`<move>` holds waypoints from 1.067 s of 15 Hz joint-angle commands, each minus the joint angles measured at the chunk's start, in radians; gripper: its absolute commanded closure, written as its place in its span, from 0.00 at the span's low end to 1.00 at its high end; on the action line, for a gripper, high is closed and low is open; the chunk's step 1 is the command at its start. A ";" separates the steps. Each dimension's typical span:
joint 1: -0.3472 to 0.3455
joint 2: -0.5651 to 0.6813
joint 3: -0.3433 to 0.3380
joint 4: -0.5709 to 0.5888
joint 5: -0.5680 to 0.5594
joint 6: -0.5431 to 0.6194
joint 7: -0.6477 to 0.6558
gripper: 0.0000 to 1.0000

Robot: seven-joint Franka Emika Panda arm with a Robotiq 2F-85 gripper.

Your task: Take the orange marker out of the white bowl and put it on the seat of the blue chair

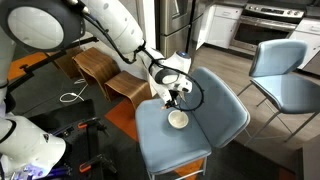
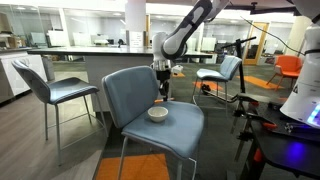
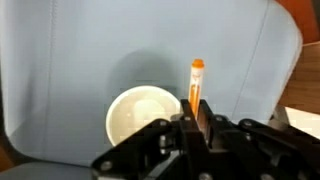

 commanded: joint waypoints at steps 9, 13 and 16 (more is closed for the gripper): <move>0.041 0.222 0.017 0.217 -0.019 -0.056 0.006 0.97; 0.065 0.284 0.051 0.272 -0.006 -0.087 -0.006 0.97; 0.073 0.307 0.063 0.271 0.001 -0.085 -0.002 0.97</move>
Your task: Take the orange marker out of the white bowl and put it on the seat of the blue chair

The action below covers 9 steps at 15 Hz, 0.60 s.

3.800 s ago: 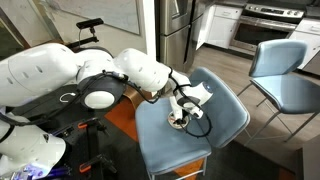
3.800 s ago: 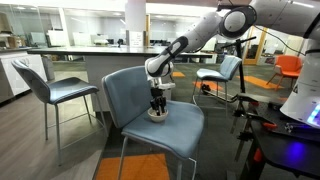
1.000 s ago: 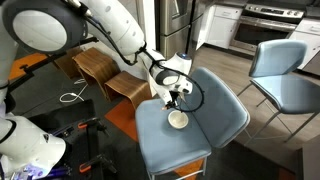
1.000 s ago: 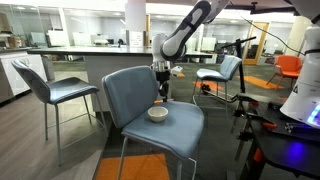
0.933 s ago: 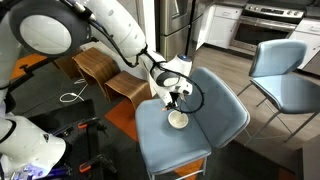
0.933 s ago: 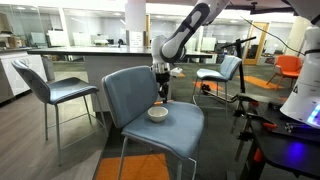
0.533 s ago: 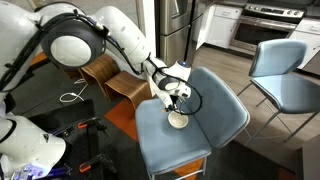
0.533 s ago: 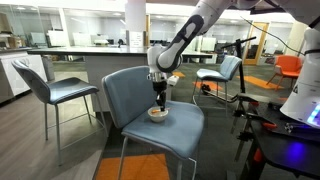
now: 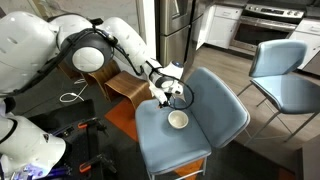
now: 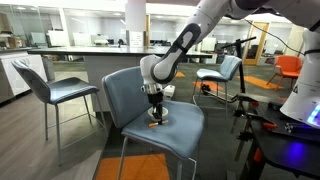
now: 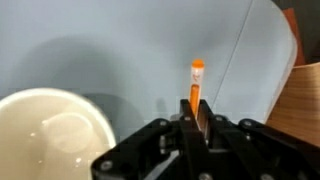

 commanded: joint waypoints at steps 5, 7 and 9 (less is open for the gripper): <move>-0.018 0.026 0.009 0.029 0.008 -0.035 -0.009 0.62; -0.018 0.014 0.004 0.022 0.000 -0.027 -0.012 0.49; -0.019 -0.002 0.000 0.010 -0.006 -0.024 -0.014 0.34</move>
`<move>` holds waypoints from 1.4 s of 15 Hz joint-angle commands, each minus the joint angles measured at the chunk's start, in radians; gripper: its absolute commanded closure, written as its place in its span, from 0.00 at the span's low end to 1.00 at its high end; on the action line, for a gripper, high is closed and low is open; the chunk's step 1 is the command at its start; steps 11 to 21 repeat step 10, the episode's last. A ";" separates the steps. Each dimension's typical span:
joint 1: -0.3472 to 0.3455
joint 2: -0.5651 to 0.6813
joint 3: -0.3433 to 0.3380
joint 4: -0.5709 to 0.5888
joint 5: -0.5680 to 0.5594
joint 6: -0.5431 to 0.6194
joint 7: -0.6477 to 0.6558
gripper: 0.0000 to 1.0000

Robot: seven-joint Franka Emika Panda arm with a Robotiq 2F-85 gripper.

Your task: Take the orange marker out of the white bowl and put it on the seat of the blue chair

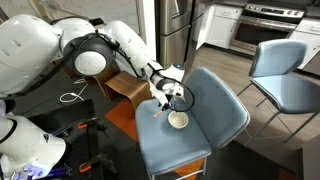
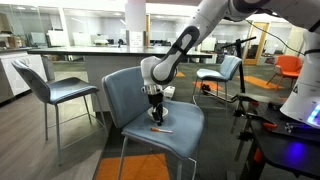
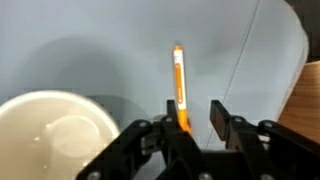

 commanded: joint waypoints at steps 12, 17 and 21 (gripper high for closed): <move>0.031 -0.210 -0.061 -0.084 -0.106 -0.132 0.007 0.00; 0.031 -0.210 -0.061 -0.084 -0.106 -0.132 0.007 0.00; 0.031 -0.210 -0.061 -0.084 -0.106 -0.132 0.007 0.00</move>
